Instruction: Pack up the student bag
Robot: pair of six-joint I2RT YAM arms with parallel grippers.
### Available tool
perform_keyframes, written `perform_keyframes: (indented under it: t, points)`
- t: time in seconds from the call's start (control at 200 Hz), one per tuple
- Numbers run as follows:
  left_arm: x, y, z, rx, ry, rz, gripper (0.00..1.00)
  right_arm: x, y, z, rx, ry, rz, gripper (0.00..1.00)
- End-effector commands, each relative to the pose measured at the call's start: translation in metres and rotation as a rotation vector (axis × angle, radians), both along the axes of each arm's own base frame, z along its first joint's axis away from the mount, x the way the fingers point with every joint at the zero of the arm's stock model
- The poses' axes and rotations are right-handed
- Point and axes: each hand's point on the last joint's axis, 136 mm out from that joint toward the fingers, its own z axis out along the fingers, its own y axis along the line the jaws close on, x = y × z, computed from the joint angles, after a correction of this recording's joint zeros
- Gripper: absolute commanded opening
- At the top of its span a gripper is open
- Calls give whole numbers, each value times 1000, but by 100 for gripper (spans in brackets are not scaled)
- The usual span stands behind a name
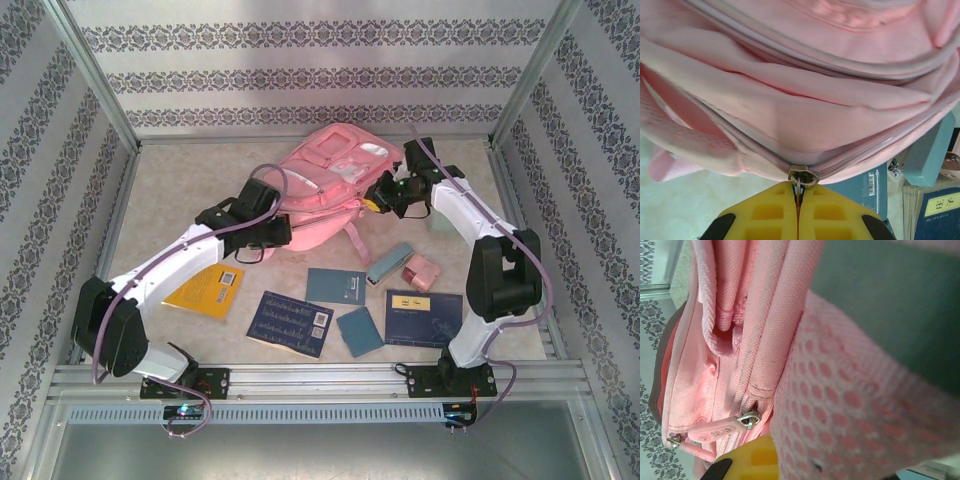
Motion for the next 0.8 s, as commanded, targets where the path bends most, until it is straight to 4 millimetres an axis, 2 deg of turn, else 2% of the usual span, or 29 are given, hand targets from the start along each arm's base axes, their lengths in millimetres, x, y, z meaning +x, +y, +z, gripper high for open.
perform_keyframes:
  t: [0.0, 0.06, 0.12, 0.205, 0.235, 0.295, 0.35, 0.435, 0.51, 0.65, 0.794]
  points:
    - [-12, 37, -5, 56, 30, 62, 0, 36, -26, 6, -63, -90, -45, 0]
    - [-13, 41, -6, 50, 32, 60, 0, 42, -28, 5, -68, -87, -46, 3]
    - [-12, 39, -3, 43, 23, 44, 0, 47, -27, 4, -61, -81, -46, 16]
    - [-7, 28, 6, -9, 10, 22, 0, 52, -16, 9, -43, -79, -19, 44]
    - [-5, 24, 10, -33, 5, 21, 0, 52, -13, 11, -54, -80, -9, 51]
    - [0, 17, 18, -79, -11, 26, 0, 48, -12, 17, -110, -84, 1, 62]
    - [3, 11, 23, -112, -18, 33, 0, 41, -16, 21, -191, -76, -4, 66]
    - [5, -4, 31, -162, -27, 15, 0, 24, -34, 28, -328, -37, -55, 69]
    - [4, -18, 38, -179, -36, -19, 0, 8, -38, 39, -323, -27, -115, 68]
    - [4, -35, 49, -191, -43, -55, 0, -31, -19, 52, -144, 47, -196, 60]
    - [7, -46, 60, -215, -58, -68, 0, -67, 10, 52, 52, 125, -243, 49]
